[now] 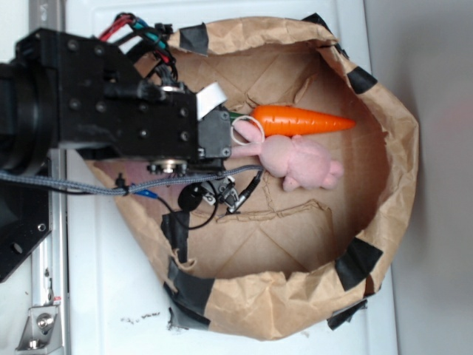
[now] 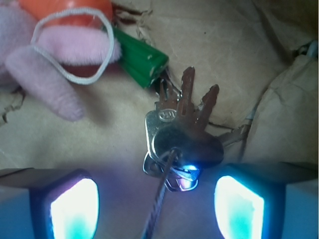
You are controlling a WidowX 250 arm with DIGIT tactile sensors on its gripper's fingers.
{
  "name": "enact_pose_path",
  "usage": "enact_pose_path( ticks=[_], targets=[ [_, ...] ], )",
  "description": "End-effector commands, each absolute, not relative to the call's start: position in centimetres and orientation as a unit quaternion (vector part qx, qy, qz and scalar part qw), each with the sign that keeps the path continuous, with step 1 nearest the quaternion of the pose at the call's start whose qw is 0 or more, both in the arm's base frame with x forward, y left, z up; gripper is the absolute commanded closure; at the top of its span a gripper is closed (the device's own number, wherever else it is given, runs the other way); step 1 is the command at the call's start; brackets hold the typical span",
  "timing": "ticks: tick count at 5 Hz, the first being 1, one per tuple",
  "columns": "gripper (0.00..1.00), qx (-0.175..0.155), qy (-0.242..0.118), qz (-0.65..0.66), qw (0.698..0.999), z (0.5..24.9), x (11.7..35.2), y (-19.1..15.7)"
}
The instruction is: Grab the silver keys.
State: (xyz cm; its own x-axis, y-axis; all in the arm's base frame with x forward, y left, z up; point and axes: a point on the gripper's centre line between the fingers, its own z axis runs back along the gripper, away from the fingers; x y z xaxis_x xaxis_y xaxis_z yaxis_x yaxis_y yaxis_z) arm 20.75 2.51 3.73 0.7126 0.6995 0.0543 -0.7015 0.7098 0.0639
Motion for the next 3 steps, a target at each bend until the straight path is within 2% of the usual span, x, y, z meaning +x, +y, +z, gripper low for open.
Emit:
enact_pose_path(
  ticks=[1,2,3],
  targets=[
    [0.3,0.039,-0.016,0.383,0.923,3.34,20.93,3.1],
    [1.0,0.04,-0.019,0.394,0.918,3.41,21.13,3.12],
    [1.0,0.038,-0.019,0.396,0.917,3.8,21.23,3.17]
  ],
)
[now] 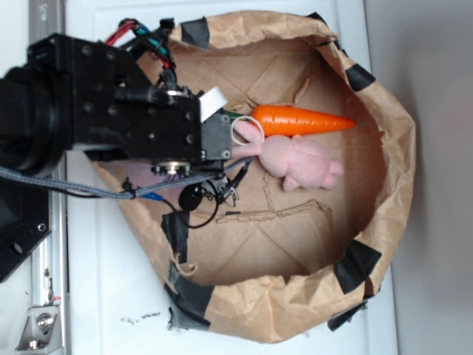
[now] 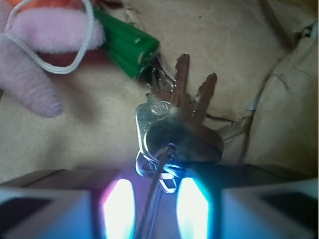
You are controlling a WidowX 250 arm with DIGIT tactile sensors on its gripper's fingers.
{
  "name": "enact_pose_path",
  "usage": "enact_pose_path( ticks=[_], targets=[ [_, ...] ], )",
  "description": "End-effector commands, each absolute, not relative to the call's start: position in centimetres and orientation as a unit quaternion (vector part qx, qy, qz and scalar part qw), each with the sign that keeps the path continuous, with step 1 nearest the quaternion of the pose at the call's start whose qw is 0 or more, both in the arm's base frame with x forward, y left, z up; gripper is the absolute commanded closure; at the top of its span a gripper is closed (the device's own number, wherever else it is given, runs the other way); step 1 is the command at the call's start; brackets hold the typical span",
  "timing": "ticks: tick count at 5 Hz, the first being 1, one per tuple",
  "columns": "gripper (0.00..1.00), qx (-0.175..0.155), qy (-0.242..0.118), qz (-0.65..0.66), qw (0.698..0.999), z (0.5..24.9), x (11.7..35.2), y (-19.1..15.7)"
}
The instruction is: Grab the silver keys.
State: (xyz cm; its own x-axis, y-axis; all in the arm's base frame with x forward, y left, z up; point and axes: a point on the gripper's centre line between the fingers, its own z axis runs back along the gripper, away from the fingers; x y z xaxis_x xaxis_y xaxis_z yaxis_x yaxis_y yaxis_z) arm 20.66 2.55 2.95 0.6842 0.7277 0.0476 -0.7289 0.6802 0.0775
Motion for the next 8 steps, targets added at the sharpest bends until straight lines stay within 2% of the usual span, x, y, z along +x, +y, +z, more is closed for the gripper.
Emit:
enact_pose_path(
  ticks=[1,3,4,5,6,7,8],
  targets=[
    [1.0,0.036,-0.018,0.398,0.917,4.3,21.2,3.3],
    [1.0,0.024,-0.009,0.403,0.915,6.1,21.6,3.7],
    [1.0,0.015,-0.018,0.411,0.911,8.0,22.3,3.3],
    [1.0,-0.019,-0.015,0.404,0.914,12.9,22.5,0.7],
    [1.0,-0.093,0.015,0.391,0.915,18.0,22.7,-1.0],
    [1.0,-0.09,0.007,0.369,0.925,18.6,22.9,-2.0],
    [1.0,-0.04,0.019,0.4,0.916,16.0,24.5,-2.2]
  ],
)
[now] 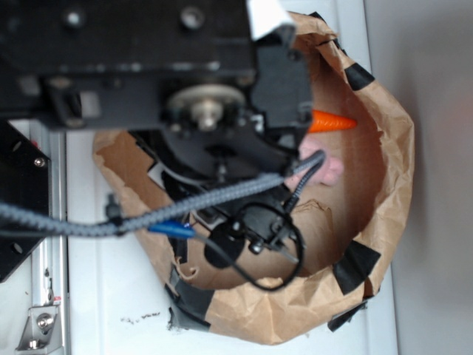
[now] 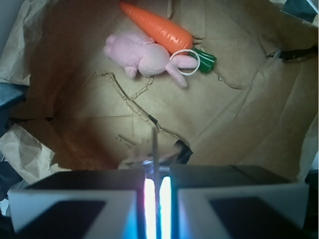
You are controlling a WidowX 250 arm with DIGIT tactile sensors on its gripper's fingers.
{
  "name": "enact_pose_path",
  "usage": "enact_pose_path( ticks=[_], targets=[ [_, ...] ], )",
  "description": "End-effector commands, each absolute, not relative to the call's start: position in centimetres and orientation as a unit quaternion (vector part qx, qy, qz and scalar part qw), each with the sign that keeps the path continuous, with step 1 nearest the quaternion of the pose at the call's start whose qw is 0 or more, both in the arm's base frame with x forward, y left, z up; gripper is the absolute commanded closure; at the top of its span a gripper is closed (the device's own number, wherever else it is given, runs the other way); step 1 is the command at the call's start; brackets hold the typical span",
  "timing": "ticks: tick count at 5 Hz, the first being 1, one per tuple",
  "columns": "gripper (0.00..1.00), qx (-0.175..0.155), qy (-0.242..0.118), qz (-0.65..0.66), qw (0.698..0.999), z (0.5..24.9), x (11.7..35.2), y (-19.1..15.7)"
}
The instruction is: Grab the silver keys.
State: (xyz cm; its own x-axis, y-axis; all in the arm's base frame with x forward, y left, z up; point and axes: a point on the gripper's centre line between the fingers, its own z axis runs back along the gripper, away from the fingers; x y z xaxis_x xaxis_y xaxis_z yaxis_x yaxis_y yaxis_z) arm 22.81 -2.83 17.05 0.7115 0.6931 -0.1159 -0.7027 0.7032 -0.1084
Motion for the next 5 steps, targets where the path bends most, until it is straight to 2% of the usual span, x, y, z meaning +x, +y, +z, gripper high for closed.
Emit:
enact_pose_path(
  ticks=[1,2,3,5],
  targets=[
    [1.0,-0.048,-0.012,0.37,0.928,16.0,23.9,-2.7],
    [1.0,-0.061,0.0,0.384,0.921,15.8,24.2,-2.0],
    [1.0,-0.066,-0.021,0.399,0.914,15.2,25.0,-1.7],
    [1.0,-0.064,-0.023,0.414,0.908,14.6,25.9,-1.2]
  ],
)
